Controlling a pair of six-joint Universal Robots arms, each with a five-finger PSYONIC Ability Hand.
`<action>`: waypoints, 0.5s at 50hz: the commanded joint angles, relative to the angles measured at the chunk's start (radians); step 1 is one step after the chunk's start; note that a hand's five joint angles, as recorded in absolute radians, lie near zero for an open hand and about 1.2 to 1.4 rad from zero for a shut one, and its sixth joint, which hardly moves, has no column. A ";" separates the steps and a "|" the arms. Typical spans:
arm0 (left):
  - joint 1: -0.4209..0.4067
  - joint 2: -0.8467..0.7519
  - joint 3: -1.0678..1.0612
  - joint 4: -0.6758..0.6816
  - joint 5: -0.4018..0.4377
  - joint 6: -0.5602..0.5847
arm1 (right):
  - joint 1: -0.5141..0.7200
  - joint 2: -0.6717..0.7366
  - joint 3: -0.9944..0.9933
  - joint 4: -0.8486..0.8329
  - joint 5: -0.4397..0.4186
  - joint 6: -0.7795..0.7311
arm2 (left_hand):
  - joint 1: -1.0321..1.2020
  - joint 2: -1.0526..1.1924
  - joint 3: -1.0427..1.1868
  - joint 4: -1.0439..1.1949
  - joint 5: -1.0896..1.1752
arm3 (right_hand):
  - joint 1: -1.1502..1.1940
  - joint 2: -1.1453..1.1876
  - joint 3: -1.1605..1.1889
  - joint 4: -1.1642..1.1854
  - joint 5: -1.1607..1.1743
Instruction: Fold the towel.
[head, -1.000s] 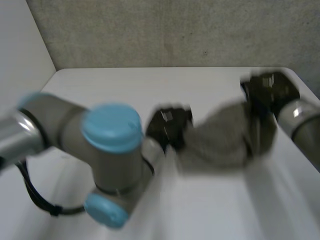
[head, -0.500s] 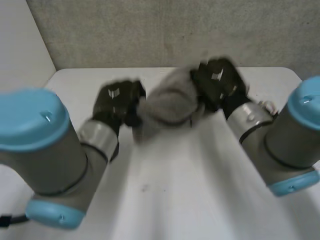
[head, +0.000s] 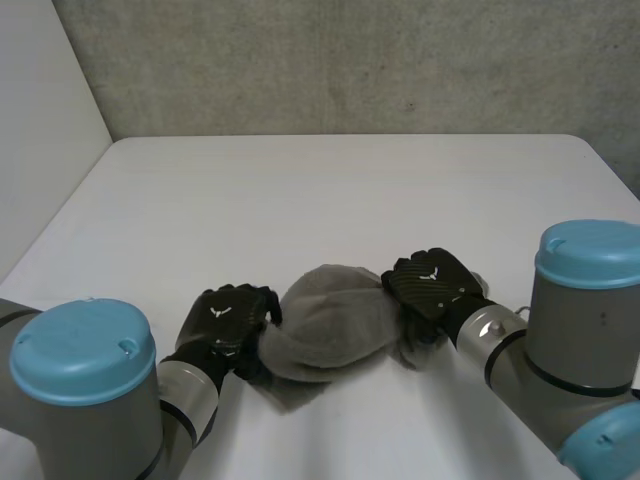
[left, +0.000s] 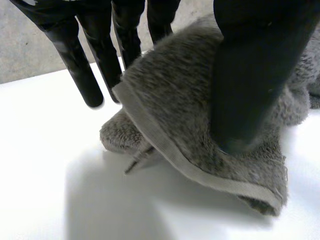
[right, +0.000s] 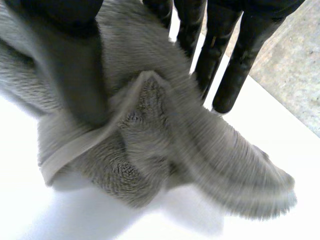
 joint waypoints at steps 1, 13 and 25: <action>0.002 0.075 0.014 -0.007 0.013 0.014 | -0.026 -0.101 0.002 0.066 -0.003 0.050 | -0.143 -0.139 -0.139 -0.151 -0.147 | -0.397 -0.377 -0.417 -0.409 -0.384; 0.007 0.172 0.106 0.005 0.063 0.120 | -0.218 -0.253 0.057 0.026 -0.012 0.313 | -0.116 -0.112 -0.113 -0.125 -0.120 | -0.397 -0.377 -0.417 -0.409 -0.384; 0.007 -0.015 0.345 -0.021 0.218 0.131 | -0.337 -0.276 0.157 0.010 -0.009 0.406 | -0.046 -0.042 -0.043 -0.054 -0.050 | -0.397 -0.377 -0.417 -0.409 -0.384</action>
